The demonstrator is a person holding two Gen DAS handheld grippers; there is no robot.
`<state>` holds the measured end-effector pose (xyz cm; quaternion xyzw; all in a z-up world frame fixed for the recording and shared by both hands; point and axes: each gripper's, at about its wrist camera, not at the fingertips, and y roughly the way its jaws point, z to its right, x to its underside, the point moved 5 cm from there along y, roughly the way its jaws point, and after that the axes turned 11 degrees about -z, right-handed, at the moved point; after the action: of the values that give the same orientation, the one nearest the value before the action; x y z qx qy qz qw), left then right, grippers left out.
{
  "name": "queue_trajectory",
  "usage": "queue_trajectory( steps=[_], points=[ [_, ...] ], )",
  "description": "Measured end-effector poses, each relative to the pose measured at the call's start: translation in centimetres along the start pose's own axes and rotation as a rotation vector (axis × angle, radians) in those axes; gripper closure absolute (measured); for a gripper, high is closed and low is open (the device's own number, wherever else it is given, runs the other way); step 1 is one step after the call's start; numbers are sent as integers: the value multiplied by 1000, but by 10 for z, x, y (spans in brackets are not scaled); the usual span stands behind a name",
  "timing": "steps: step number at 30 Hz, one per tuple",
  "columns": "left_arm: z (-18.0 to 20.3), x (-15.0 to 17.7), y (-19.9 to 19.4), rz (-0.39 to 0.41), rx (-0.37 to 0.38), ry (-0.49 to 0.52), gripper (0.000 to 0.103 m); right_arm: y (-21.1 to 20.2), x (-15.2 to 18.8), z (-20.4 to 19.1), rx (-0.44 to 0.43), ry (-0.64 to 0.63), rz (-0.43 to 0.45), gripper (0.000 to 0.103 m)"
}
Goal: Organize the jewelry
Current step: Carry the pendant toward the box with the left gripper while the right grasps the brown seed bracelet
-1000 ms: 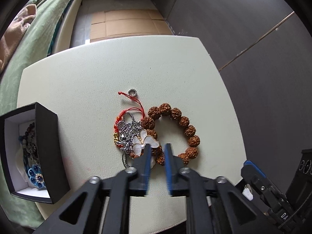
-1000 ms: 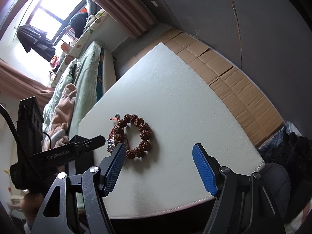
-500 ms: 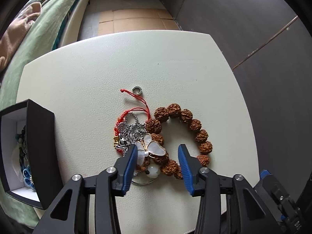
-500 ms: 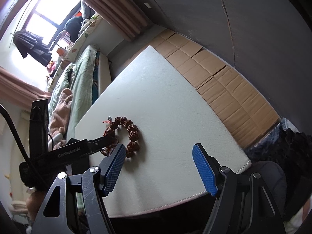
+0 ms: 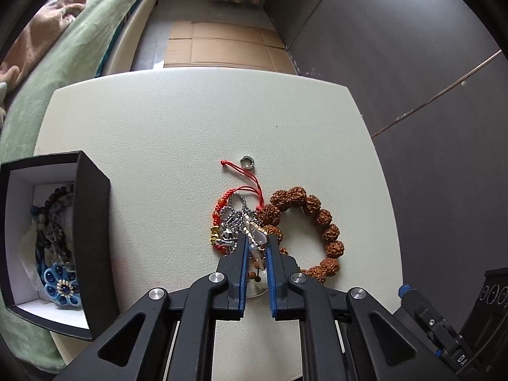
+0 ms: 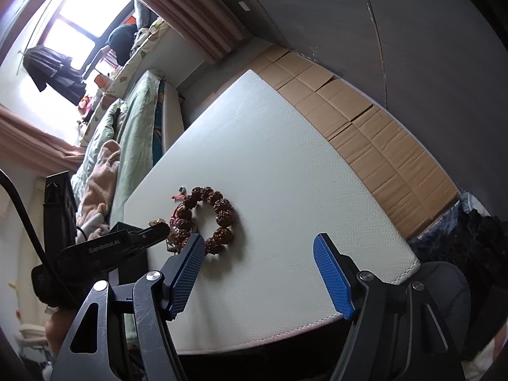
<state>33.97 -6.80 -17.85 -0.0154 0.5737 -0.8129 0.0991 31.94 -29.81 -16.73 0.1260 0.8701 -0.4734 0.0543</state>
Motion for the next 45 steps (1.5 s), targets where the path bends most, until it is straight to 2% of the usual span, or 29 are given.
queue_trajectory(
  steps=[10,19,21,27,28,29,30,38,41,45],
  points=[
    [2,3,-41,67,45,33,92,25,-7,-19,8,-26,-51,31],
    [-21,14,-75,117,73,8,92,61,-23,-37,120,-96,-117,40],
    [-27,17,-86,129,89,-1,92,70,-25,-43,156,-120,-131,47],
    [-41,21,-116,184,85,0,92,89,-28,-63,303,-217,-110,56],
    [-44,22,-121,195,82,1,92,91,-29,-65,335,-233,-110,62],
    [-47,22,-125,202,81,1,92,91,-30,-67,357,-242,-105,77],
    [-50,23,-128,208,80,0,92,92,-31,-67,334,-231,-118,82],
    [-86,25,-132,217,65,-53,92,65,-32,-84,178,-200,-49,82],
    [-102,24,-129,213,44,-104,92,54,-30,-98,129,-213,-28,82],
    [-114,23,-123,185,83,-153,91,43,-25,-123,75,-244,-17,82]
  ],
)
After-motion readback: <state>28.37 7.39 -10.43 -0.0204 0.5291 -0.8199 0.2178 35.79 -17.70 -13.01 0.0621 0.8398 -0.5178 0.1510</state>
